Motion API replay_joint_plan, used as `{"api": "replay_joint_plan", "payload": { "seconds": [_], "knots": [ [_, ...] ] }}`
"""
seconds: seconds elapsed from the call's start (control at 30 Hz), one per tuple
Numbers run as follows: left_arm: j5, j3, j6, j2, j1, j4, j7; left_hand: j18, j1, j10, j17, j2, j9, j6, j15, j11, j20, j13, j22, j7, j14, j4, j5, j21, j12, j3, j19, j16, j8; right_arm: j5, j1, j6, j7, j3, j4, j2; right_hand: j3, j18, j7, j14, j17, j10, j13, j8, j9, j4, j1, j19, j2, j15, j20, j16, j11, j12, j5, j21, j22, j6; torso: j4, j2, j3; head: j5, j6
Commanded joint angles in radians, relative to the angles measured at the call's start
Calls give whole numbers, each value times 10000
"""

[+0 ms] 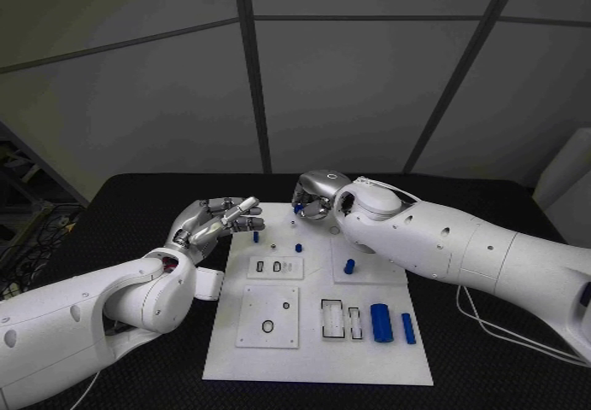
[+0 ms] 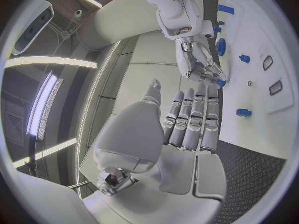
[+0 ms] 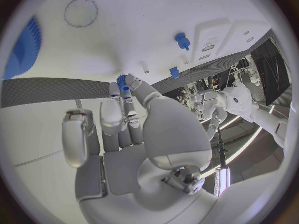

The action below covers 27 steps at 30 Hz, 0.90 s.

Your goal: Assemble the parts on the task board

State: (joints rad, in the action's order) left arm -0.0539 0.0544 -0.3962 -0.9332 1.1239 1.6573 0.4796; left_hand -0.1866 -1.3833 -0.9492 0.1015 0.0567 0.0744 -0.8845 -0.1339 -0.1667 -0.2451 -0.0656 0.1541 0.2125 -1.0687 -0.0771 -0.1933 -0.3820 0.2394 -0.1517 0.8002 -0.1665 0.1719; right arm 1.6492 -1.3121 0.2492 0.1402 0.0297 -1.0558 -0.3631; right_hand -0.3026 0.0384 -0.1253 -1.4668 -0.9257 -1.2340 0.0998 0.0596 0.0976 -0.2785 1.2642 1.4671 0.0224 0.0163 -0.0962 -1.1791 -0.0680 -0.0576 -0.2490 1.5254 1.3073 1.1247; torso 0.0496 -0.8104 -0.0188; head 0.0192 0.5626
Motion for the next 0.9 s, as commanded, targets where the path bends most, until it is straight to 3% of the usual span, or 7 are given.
{"api": "replay_joint_plan", "payload": {
  "seconds": [0.03, 0.23, 0.37, 0.5, 0.7, 0.9],
  "knots": [
    [-10, 11, 88, 6, 18, -6, 18, 40, 25, 19, -1, 89, -14, -6, -3, -53, 14, 14, -16, 36, 78, 19, 13, -48, -55, -12, 55, 41, -43, -16, -4, -186, -66, -13, 13, -19, -37, -98, -40, -14, 2, 56, 2, 52, 21, 3, -72, 211, -45, -29, -2, 64, 1, -31, 20, -70, 1278, 5, -2, -4, -5, 12, 11],
    [-10, 11, 93, 15, 20, -12, 14, 40, 25, 19, -1, 89, -14, -6, -3, -53, 14, 14, -16, 36, 78, 19, 13, -48, -55, -12, 55, 41, -43, -5, -4, -229, 36, -13, 110, 33, -34, -12, -93, 107, 413, 318, -49, 20, 7, 13, -174, -48, -158, -83, -43, 331, -64, -10, 45, -235, 872, -124, 7, -3, -10, 22, 24],
    [-10, 11, 89, 7, 24, -11, 12, 40, 25, 19, -1, 89, -14, -6, -3, -53, 14, 14, -16, 36, 78, 19, 13, -48, -55, -12, 55, 41, -43, 2, -4, -11, 16, -13, 187, 83, 64, 278, -364, 570, 1746, 1490, -263, 16, -204, -16, -292, -955, -549, -319, -245, 1338, -376, -36, 115, -875, -547, -987, 5, -3, -12, 19, 21],
    [-10, 11, 87, 2, 28, -12, 8, 41, 28, 20, 0, 93, -16, -6, -4, -55, 14, 14, -19, 39, 76, 25, 23, -47, -64, -18, 57, 47, -49, 4, -4, 207, -48, -13, 192, 101, 386, 479, -253, 832, 2695, 2308, -302, 25, -318, 28, -154, -1568, -738, -404, -379, 2107, -496, -53, 195, -1421, -1558, -1733, 9, -5, -9, 16, 25],
    [-10, 11, 84, -21, 35, -19, 3, 41, 28, 20, 0, 93, -16, -6, -4, -55, 14, 14, -19, 39, 76, 25, 23, -47, -64, -18, 57, 47, -49, -16, -3, 510, -109, -14, -74, -91, 595, 491, -227, 787, 2775, 2446, -266, 27, -314, 63, -69, -1567, -771, -425, -399, 2183, -514, -62, 208, -1499, -1631, -1883, -6, -3, -2, 12, 13],
    [-10, 11, 91, -72, 38, -18, 8, 41, 28, 20, 0, 93, -16, -6, -4, -55, 14, 14, -19, 39, 76, 25, 23, -47, -64, -18, 57, 47, -49, -416, 0, 947, -101, -10, -1084, -1018, 747, 389, -408, 498, 2421, 1945, -124, 123, -253, 138, 31, -1173, -623, -357, -344, 1895, -417, -240, 99, -1286, -1138, -1548, -34, 20, 15, 27, -7]
  ]
}}
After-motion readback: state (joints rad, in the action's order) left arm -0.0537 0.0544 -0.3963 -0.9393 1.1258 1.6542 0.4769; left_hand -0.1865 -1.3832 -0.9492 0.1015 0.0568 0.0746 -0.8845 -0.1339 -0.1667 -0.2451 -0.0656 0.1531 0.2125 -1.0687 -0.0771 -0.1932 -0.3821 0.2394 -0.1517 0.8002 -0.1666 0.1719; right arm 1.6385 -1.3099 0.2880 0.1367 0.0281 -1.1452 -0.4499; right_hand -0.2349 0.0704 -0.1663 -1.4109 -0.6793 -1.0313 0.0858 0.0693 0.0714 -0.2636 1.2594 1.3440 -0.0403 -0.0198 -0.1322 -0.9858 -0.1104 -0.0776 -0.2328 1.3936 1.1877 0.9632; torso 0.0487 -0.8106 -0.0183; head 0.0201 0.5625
